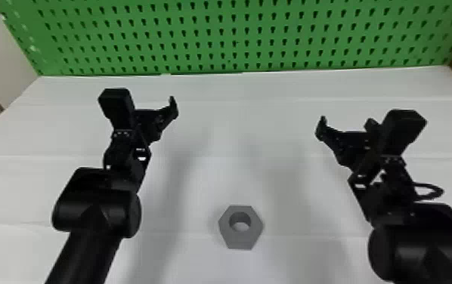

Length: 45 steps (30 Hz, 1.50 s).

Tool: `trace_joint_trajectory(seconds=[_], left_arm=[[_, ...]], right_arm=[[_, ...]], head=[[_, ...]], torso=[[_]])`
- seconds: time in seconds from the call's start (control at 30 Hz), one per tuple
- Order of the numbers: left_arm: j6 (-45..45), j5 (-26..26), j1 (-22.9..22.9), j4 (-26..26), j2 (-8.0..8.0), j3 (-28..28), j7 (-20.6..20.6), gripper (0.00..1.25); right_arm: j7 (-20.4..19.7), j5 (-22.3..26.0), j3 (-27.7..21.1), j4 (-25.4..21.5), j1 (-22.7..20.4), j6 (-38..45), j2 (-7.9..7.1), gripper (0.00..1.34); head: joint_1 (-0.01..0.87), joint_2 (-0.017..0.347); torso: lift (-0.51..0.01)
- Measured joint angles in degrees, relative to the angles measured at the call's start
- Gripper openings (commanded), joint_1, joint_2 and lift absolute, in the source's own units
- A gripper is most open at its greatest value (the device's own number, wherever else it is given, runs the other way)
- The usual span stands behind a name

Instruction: Pick up the hex nut

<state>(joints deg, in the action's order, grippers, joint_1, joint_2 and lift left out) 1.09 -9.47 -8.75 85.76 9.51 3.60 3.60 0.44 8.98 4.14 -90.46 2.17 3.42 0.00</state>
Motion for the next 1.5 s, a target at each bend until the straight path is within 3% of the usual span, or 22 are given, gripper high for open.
trace_joint_trajectory(seconds=[0.97, 1.5], left_arm=[[0.05, 0.54, 0.54, 0.11, -0.02, -0.27, 0.01, 1.16], [0.4, 0.74, 0.58, 0.11, -0.02, -0.71, 0.01, 1.16]], right_arm=[[0.0, -1.45, -2.26, -4.71, -1.76, 3.78, 0.0, 1.23], [0.0, -2.66, -2.31, -13.04, -2.16, 16.27, 0.0, 1.23]], head=[[0.785, 0.149], [0.785, 0.149]], torso=[[-0.088], [-0.088]])
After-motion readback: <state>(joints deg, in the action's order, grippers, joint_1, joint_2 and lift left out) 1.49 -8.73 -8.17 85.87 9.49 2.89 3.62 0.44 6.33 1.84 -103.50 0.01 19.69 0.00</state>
